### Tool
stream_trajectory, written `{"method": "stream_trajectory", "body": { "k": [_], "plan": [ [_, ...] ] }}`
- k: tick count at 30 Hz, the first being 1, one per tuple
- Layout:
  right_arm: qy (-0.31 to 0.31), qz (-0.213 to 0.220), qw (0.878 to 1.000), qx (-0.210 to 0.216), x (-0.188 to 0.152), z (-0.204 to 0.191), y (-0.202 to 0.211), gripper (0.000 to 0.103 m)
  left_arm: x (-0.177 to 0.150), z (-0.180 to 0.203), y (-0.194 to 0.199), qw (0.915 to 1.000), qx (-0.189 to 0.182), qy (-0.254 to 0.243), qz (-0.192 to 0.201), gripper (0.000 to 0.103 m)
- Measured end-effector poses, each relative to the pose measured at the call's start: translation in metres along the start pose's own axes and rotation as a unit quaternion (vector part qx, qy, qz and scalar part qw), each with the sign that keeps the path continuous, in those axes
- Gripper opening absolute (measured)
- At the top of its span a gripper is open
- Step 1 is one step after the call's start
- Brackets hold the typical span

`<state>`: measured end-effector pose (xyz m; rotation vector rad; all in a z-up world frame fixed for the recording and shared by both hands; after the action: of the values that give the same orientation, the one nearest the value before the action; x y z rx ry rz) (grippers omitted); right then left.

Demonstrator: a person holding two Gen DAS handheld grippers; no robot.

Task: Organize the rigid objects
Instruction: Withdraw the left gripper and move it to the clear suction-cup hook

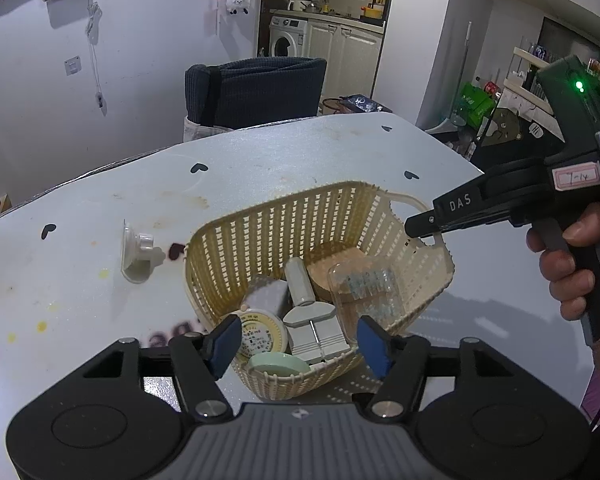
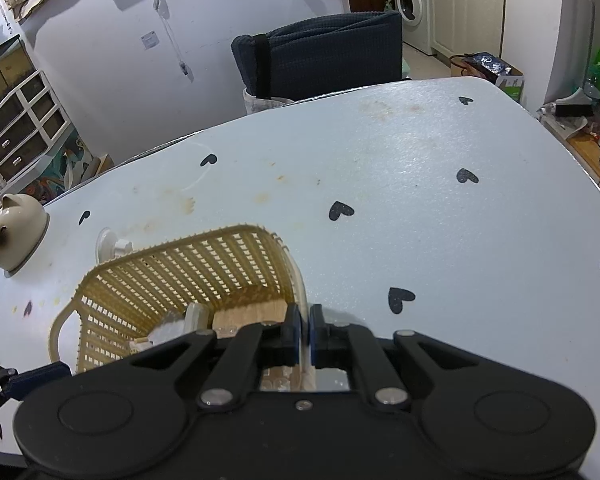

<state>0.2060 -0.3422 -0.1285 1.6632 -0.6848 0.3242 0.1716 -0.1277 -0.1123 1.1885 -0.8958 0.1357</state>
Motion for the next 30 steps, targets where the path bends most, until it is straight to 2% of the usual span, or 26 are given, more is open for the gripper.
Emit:
{"method": "stream_trajectory", "body": {
  "k": [6, 10, 19, 30],
  "plan": [
    [-0.001, -0.001, 1.000, 0.003, 0.000, 0.001, 0.000, 0.005, 0.004, 0.000, 0.004, 1.0000, -0.003, 0.004, 0.007, 0.075],
    [0.000, -0.002, 1.000, 0.002, 0.000, 0.000, -0.001, 0.005, 0.008, 0.000, 0.009, 0.9998, -0.010, 0.007, 0.016, 0.090],
    [0.011, -0.007, 1.000, 0.000, 0.002, -0.001, -0.001, 0.005, 0.021, -0.005, 0.017, 0.9995, -0.011, 0.018, 0.022, 0.103],
    [0.015, -0.009, 1.000, 0.003, 0.002, -0.001, -0.001, 0.005, 0.045, -0.039, 0.022, 0.9981, 0.017, 0.038, 0.044, 0.103]
  ]
}}
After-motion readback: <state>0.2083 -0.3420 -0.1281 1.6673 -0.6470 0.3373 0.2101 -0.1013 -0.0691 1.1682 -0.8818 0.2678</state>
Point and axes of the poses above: each gripper's, at about its wrist camera, not at the fingertips, and y roughly against the way its jaws point, z to its right, x to its top, the point moved 4 cm from there along -y, roughly the way its jaws point
